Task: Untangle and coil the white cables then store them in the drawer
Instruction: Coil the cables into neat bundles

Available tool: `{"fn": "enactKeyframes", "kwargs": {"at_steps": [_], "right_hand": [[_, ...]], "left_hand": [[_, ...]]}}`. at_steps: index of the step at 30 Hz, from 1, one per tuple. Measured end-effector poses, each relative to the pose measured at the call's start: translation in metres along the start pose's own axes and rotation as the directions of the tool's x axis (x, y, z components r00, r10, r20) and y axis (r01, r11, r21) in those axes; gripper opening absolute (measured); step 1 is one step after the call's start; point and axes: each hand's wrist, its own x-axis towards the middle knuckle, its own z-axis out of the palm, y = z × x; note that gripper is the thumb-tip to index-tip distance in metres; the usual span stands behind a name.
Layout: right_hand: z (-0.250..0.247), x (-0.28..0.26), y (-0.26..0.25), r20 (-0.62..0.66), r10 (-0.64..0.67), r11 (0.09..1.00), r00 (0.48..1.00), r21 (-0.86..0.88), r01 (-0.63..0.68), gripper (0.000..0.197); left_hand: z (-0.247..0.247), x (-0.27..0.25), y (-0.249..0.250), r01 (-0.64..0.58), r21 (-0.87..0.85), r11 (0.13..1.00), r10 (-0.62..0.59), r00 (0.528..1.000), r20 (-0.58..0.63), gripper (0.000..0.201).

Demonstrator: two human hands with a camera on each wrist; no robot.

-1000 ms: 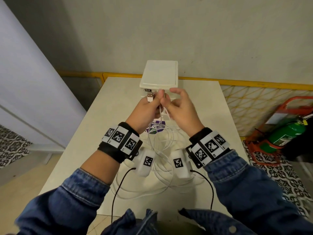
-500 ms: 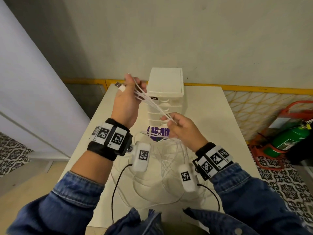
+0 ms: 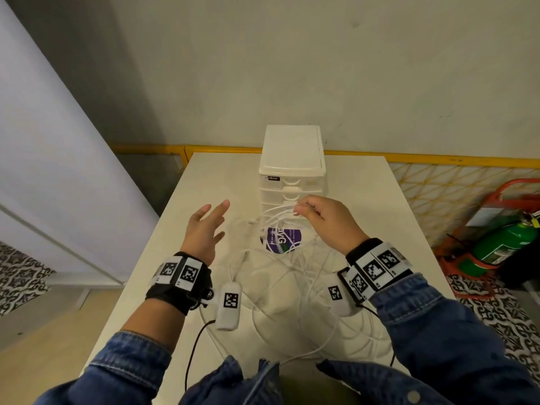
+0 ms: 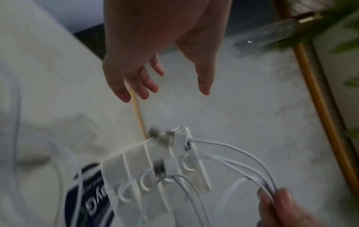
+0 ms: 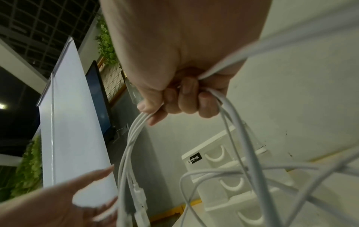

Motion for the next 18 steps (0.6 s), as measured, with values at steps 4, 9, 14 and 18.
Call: {"fn": "enactKeyframes", "kwargs": {"at_steps": [4, 9, 14, 18], "right_hand": [[0.002, 0.004, -0.003, 0.034, -0.011, 1.000, 0.999, -0.015, 0.012, 0.023], [0.000, 0.010, -0.011, -0.057, -0.051, 0.992, 0.997, 0.116, 0.058, 0.014], [-0.017, 0.014, -0.004, -0.157, -0.013, 0.947, 0.988, 0.314, 0.062, 0.004], [-0.013, 0.015, 0.005, -0.200, -0.074, 0.920, 0.977, 0.363, 0.144, 0.014]], "left_hand": [[0.026, -0.019, 0.024, -0.432, 0.264, 0.863, 0.370, 0.894, 0.252, 0.020], [0.058, -0.035, 0.020, -0.473, 0.367, 0.801, 0.107, 0.717, 0.689, 0.027], [0.060, -0.038, 0.011, -0.305, 0.316, 0.898, -0.029, 0.678, 0.735, 0.040], [0.064, -0.042, 0.022, -0.103, 0.144, 0.984, -0.047, 0.635, 0.771, 0.043]]}}
